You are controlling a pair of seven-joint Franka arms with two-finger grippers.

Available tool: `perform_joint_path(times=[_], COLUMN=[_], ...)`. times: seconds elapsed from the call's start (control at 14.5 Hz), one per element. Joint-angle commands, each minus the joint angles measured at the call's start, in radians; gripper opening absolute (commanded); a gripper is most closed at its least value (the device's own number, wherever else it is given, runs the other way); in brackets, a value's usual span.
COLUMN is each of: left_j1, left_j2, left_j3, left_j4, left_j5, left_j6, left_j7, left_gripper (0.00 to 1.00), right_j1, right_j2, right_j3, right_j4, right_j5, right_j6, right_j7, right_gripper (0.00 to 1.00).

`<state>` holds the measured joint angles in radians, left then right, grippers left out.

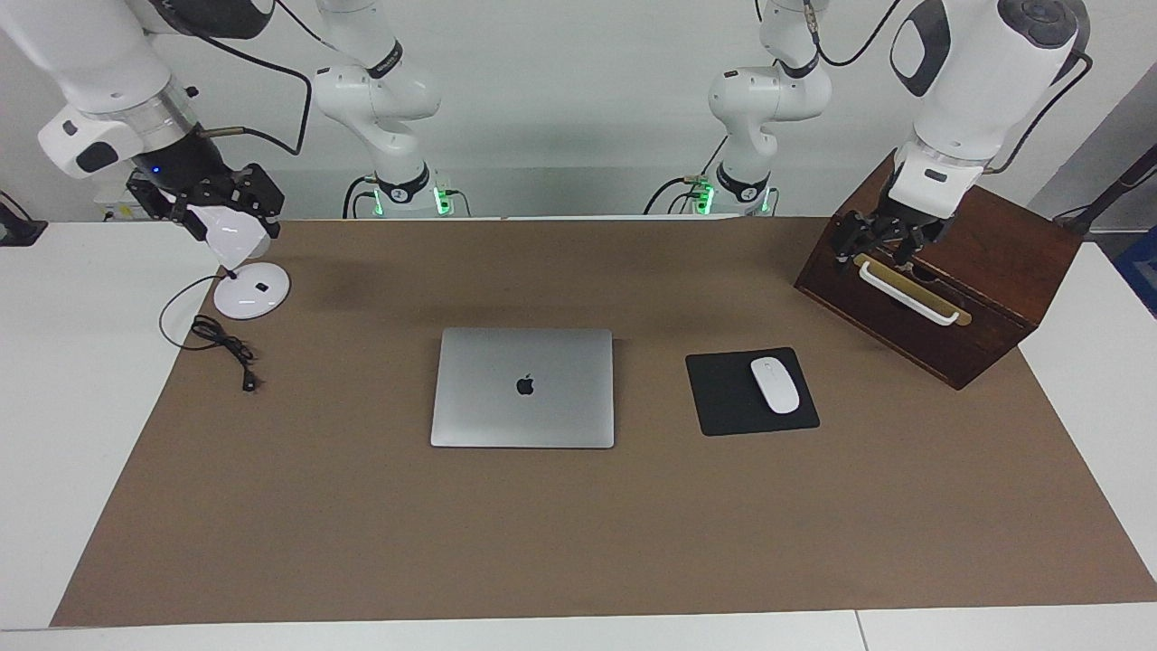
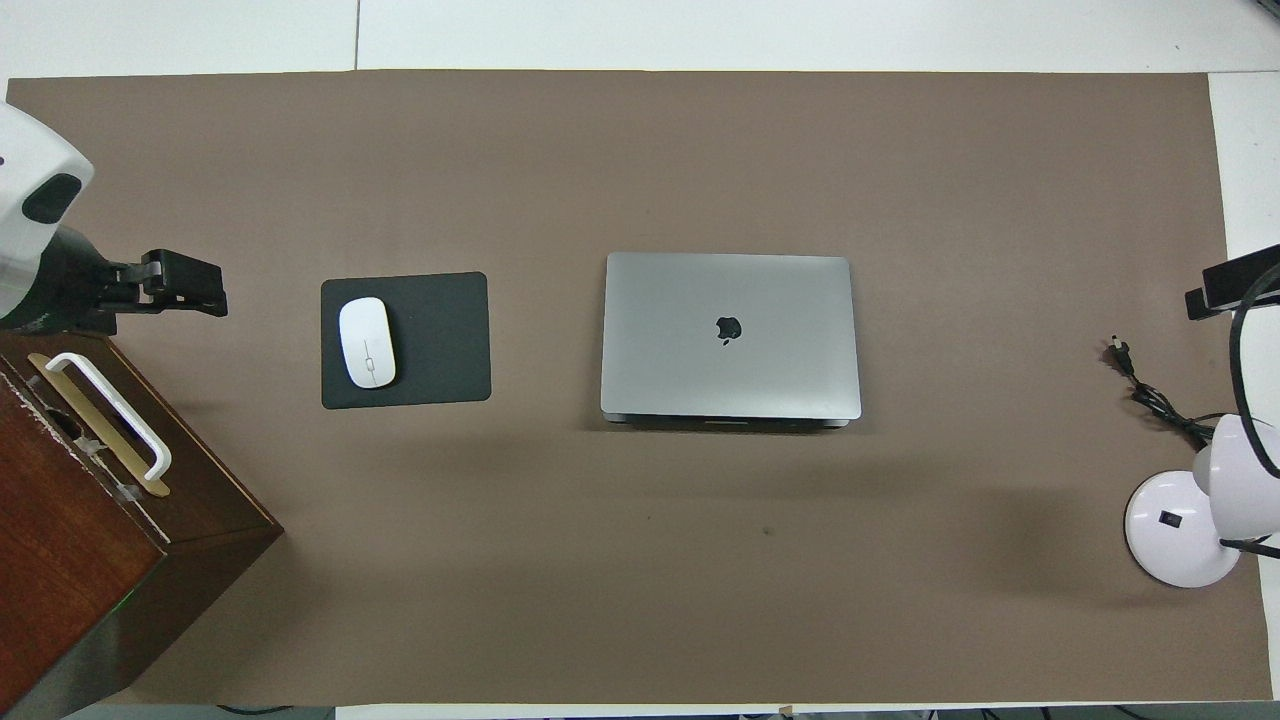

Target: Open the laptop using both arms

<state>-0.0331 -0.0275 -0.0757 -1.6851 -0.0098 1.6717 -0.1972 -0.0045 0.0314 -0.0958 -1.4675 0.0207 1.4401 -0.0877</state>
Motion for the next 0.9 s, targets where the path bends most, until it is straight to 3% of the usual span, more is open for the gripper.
perform_joint_path(times=[0.0,0.48,0.83], left_j1=[0.002,-0.007,-0.013], left_j2=[0.009,0.008,-0.032], left_j3=[0.001,0.001,0.001], left_j4=[0.013,0.007,-0.100], left_j5=[-0.010,-0.010,-0.010], left_j6=[0.007,0.039,0.109], left_j7=[0.010,0.002,0.002], left_gripper=[1.00,1.00,1.00], right_j1=[-0.012,-0.012,-0.011], right_j2=[-0.016,-0.010,-0.010], right_j3=[0.010,0.007,0.002], right_j4=[-0.011,-0.010,-0.008], right_j5=[-0.002,-0.004,0.001], right_j6=[-0.006,-0.003,0.002], right_j7=[0.017,0.014,0.008], right_gripper=[1.00,1.00,1.00])
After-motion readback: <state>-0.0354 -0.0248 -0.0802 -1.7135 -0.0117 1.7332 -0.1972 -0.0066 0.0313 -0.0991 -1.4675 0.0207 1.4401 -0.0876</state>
